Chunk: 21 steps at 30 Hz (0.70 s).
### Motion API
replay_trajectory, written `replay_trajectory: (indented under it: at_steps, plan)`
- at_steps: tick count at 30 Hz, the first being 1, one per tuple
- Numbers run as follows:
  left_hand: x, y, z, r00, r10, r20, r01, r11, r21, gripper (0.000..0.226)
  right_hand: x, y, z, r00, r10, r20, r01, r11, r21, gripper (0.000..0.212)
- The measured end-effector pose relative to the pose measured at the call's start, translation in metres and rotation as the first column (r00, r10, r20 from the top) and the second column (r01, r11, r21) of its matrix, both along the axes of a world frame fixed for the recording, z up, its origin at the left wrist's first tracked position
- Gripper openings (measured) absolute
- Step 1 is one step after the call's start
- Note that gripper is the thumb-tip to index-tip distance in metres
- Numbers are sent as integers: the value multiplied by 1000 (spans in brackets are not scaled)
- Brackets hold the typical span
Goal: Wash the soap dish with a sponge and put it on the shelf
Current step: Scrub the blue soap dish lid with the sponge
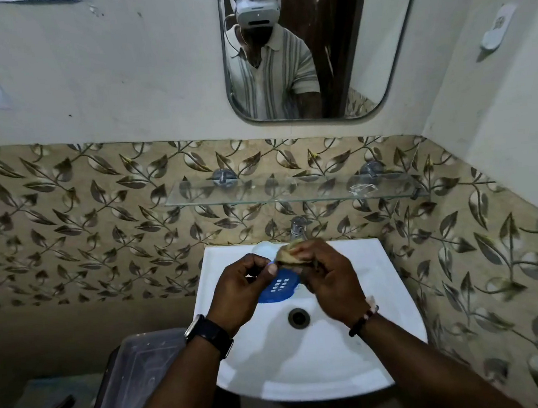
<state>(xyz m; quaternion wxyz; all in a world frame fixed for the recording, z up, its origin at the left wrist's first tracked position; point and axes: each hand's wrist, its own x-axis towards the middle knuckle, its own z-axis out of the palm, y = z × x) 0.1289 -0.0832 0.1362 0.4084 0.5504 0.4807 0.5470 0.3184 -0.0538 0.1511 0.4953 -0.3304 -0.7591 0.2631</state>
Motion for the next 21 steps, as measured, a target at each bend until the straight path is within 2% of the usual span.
replay_trajectory:
  at_steps: [2,4,6,8,9,10,12,14,18,21]
  plan:
    - [2,1,0,999,-23,-31,24,999,31,15,-2,-4,-1,987,28,157,-57,981,184,23]
    - [4,0,-1,1000,-17,20,15,998,58,15,2,1,3,978,30,207,-78,971,224,26]
    - [8,-1,2,992,9,129,-18,998,65,15,6,6,4,995,28,98,-44,987,158,28]
    - [12,-1,9,949,55,310,-78,995,62,16,3,7,0,993,-55,-103,54,998,-17,16]
    - [14,-1,14,909,61,412,-88,995,47,18,1,5,-2,973,-118,-201,88,985,-149,6]
    - [16,0,19,869,59,492,-87,996,35,20,-4,1,-4,937,-180,-301,95,956,-277,8]
    - [21,1,26,814,48,579,-81,996,32,31,-14,-6,-11,838,-234,-494,2,905,-426,7]
    - [29,-1,27,727,32,686,-85,995,44,26,-24,-9,-9,731,-264,-629,-98,872,-479,3]
    - [38,-4,23,577,25,816,-100,994,41,13,-38,-9,-3,554,-324,-767,-244,818,-521,19]
    - [41,-5,21,484,-42,874,-60,995,81,10,-46,-15,-10,537,-366,-760,-266,782,-564,19]
